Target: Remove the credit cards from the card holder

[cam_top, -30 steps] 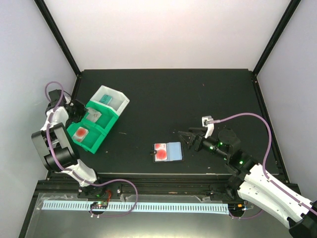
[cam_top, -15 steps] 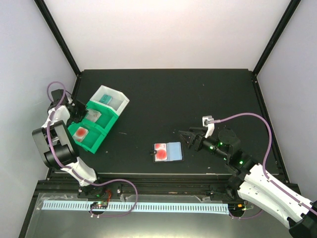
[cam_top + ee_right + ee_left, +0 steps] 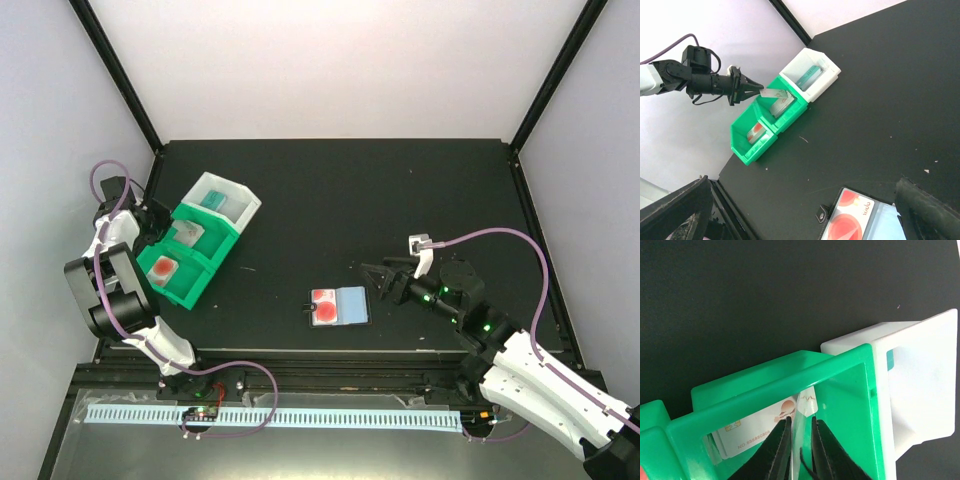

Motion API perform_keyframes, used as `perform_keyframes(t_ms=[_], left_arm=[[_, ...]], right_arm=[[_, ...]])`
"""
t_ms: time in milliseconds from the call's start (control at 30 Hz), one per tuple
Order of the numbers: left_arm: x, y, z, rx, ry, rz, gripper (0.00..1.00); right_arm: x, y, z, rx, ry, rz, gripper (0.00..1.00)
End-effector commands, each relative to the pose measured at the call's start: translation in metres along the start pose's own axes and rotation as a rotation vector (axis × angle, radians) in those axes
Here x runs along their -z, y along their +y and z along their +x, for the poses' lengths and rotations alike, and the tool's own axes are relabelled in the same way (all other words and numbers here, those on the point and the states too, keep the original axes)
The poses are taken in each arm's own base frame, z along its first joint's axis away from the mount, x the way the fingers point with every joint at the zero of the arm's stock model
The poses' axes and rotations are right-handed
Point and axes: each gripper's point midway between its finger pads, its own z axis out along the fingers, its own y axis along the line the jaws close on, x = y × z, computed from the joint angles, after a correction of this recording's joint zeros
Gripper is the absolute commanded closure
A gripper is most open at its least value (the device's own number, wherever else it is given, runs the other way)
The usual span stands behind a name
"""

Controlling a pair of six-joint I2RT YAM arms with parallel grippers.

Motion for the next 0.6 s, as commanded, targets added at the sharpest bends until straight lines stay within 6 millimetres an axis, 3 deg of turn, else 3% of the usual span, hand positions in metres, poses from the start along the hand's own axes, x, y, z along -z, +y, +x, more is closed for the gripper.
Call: perform_keyframes(t_ms=[0,267,567], left_arm=[[0.0039,-0.0052,-0.0112,-0.028,-0.029,-0.016,0.85],[0.0044,-0.0030,-0.0113,-0.027,-0.033,-0.030,0.79],[0.0099,-0.0057,-0.0136,-0.033,-0.046,-0.030,0.67]], right_arm=[[0.0033,0.0033,-0.0096,0.013,-0.032,0.004,0.00],[0.0036,-0.0001,-0.0085,0.009,-0.032,0.018,0.00],[0.0062,0.0002,-0.0115,0.018,-0.051,0.019,0.00]])
